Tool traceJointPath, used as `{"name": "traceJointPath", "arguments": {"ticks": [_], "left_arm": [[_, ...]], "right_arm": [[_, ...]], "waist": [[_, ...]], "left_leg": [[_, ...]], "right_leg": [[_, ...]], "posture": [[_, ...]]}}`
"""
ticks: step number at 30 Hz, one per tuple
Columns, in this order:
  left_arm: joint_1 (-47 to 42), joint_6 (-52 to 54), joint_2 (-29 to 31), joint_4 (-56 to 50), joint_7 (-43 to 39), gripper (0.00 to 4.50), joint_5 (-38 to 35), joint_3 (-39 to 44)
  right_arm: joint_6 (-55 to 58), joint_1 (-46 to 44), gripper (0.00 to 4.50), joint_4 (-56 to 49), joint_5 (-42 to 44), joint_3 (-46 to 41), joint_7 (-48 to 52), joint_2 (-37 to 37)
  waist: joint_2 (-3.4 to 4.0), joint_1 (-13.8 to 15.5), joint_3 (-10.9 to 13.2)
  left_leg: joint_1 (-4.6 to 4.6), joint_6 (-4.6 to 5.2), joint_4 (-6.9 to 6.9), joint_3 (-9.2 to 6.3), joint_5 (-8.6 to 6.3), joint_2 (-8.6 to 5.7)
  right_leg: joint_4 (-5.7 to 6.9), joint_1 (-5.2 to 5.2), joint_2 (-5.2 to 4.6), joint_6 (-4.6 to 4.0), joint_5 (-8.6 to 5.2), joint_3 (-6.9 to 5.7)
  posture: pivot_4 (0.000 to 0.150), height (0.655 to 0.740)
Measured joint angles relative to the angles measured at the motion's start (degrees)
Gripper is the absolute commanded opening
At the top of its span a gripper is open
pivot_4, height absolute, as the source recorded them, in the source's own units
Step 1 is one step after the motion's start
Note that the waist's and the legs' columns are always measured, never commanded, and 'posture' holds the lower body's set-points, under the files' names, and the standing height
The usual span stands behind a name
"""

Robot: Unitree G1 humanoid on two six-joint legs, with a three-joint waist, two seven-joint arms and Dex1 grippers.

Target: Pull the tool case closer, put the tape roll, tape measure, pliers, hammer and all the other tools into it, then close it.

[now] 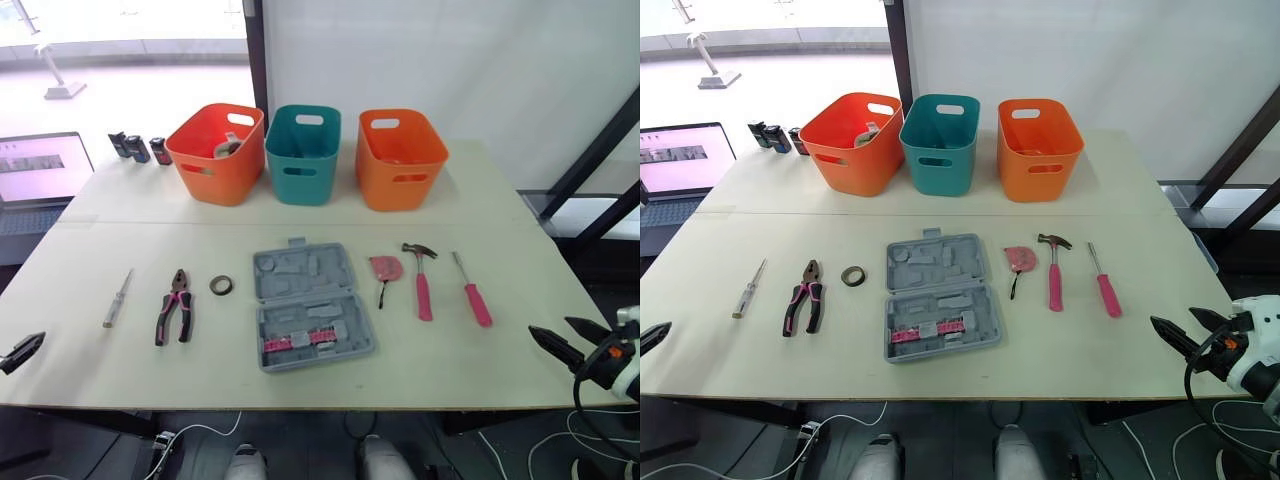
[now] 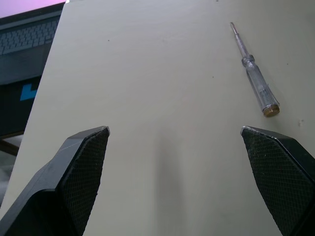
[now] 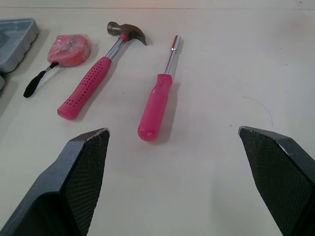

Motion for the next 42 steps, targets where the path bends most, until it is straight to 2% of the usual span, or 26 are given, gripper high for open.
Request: {"name": "traceJointPath", "arguments": {"ticks": [15,18,20,23,24,26,28,31,33,34,35,42], "left_arm": [[-2.1,-1.5,0.1,1.5,-0.6,4.5,1.2,-1.2],[-3.7,-0.5,-0.8,0.2,-1.2,4.5,0.5,-1.2],[-4.5,1.6,-3.8,-4.5,-1.4,4.5,-0.9,-1.2],[-3.8,6.2,-11.5,-16.1,-0.3,4.5,-2.6,-3.7],[-3.5,9.2,-16.1,-22.2,0.9,4.25,-3.4,-5.9],[-3.5,13.8,-22.4,-30.4,3.0,3.72,-3.7,-10.4],[-3.6,17.8,-26.5,-37.7,4.8,2.85,-4.0,-14.9],[-4.1,22.4,-29.7,-47.0,6.5,1.19,-2.6,-22.1],[-5.3,25.0,-31.1,-48.9,8.3,0.21,-0.7,-25.8],[-5.9,25.7,-31.8,-49.2,9.0,0.0,-0.2,-27.1],[-6.1,26.5,-32.1,-49.4,9.5,0.0,0.3,-28.0],[-5.8,28.7,-28.7,-49.8,10.3,0.0,3.3,-29.3]], "right_arm": [[-0.2,0.0,4.43,0.3,-1.4,0.3,-0.9,0.0],[1.5,-0.3,4.43,-4.4,-0.6,2.4,-1.8,0.5],[3.9,-2.3,4.43,-9.7,0.9,4.9,-2.9,1.3],[7.4,-8.4,4.43,-15.2,1.6,10.4,-6.4,2.3],[8.7,-12.4,4.48,-16.5,1.3,13.8,-8.1,3.4],[10.3,-18.1,3.93,-17.4,-0.1,21.0,-9.5,4.7],[11.1,-22.9,3.27,-16.5,-2.9,27.7,-10.2,5.7],[11.8,-31.0,1.65,-11.7,-7.7,37.1,-9.5,6.5],[11.0,-37.4,0.66,-5.7,-12.7,44.1,-8.0,6.9],[10.8,-39.5,0.22,-3.2,-14.8,46.6,-7.6,7.1],[10.5,-41.5,0.06,-0.4,-16.9,49.2,-6.8,7.6],[4.8,-52.9,0.06,18.1,-27.1,58.8,-2.0,10.7]], "waist": [[0.0,0.0,0.0],[0.04,0.0,0.0],[0.12,0.0,0.0],[0.15,0.0,0.0],[0.15,0.1,0.0],[0.11,0.2,0.0],[0.07,0.3,0.0],[0.09,0.3,0.0],[0.11,-0.1,0.0],[0.11,0.0,0.0],[0.11,-0.1,0.0],[0.17,0.0,0.0]], "left_leg": [[0.01,0.0,0.0,0.0,0.0,0.0],[0.02,0.0,0.01,0.0,0.01,0.0],[0.04,0.0,0.03,0.0,0.01,0.0],[0.05,0.0,0.05,0.0,0.02,0.0],[0.06,0.0,0.07,-0.01,0.02,0.0],[0.05,0.01,0.1,-0.04,0.04,0.0],[0.03,0.01,0.13,-0.06,0.04,0.0],[0.05,0.01,0.15,-0.06,0.05,0.0],[0.09,0.03,0.17,-0.06,0.06,0.0],[0.07,0.07,0.16,-0.06,0.09,0.0],[0.08,0.08,0.16,-0.06,0.1,0.0],[0.05,0.03,0.1,-0.06,0.12,0.0]], "right_leg": [[0.02,0.0,0.0,0.0,0.0,0.0],[0.05,0.03,0.0,0.0,0.0,0.0],[0.05,0.09,0.0,0.0,0.01,0.0],[0.06,0.14,0.01,0.02,0.03,0.0],[0.07,0.16,0.01,0.03,0.03,0.0],[0.1,0.16,0.03,0.07,0.05,-0.01],[0.09,0.16,0.04,0.25,0.14,-0.02],[0.07,0.18,0.04,0.27,0.15,-0.01],[0.08,0.18,0.05,0.27,0.16,-0.01],[0.08,0.18,0.05,0.27,0.16,-0.01],[0.08,0.18,0.05,0.27,0.15,-0.01],[0.07,0.16,0.05,0.33,0.14,-0.03]], "posture": [[0.15,0.74],[0.15,0.74],[0.15,0.74],[0.15,0.74],[0.15,0.74],[0.15,0.74],[0.15,0.74],[0.15,0.74],[0.15,0.74],[0.15,0.74],[0.15,0.74],[0.15,0.74]]}}
